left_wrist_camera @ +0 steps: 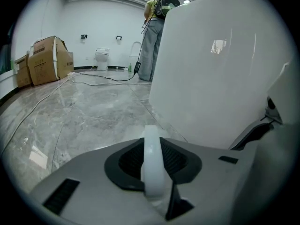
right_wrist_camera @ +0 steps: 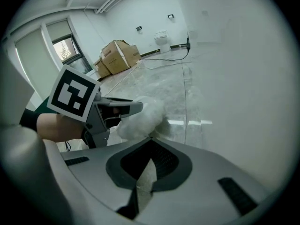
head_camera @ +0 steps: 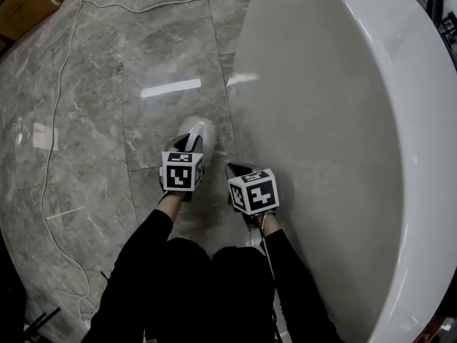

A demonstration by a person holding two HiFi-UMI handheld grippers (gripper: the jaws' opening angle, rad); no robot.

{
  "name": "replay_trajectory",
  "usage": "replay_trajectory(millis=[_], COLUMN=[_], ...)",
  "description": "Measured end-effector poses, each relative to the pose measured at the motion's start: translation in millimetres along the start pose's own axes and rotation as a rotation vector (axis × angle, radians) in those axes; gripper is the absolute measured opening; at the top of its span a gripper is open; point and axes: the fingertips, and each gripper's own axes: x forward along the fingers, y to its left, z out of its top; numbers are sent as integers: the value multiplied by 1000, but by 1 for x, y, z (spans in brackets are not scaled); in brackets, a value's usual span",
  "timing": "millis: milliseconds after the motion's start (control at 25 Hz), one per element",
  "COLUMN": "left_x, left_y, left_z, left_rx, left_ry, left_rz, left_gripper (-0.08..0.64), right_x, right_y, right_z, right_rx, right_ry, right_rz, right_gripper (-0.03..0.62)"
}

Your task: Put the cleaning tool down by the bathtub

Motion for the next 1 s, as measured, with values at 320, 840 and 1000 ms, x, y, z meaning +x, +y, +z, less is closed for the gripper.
replay_trajectory(millis=[320, 840, 1000], left_x=[8, 20, 23], left_y=[3, -3, -4], left_z=[-9, -29, -33], left_rx=[-30, -10, 2], left_ry=[20, 78, 87], left_rz=[-7, -8, -6], left_gripper=[100, 101, 101], right_x=[25, 28, 29], right_y=[3, 2, 1], right_z=[-18, -27, -28], right_rx=[-4, 23, 42], right_ry=[75, 116, 118], right_rz=[26, 33, 38], right_gripper=[0, 0, 0])
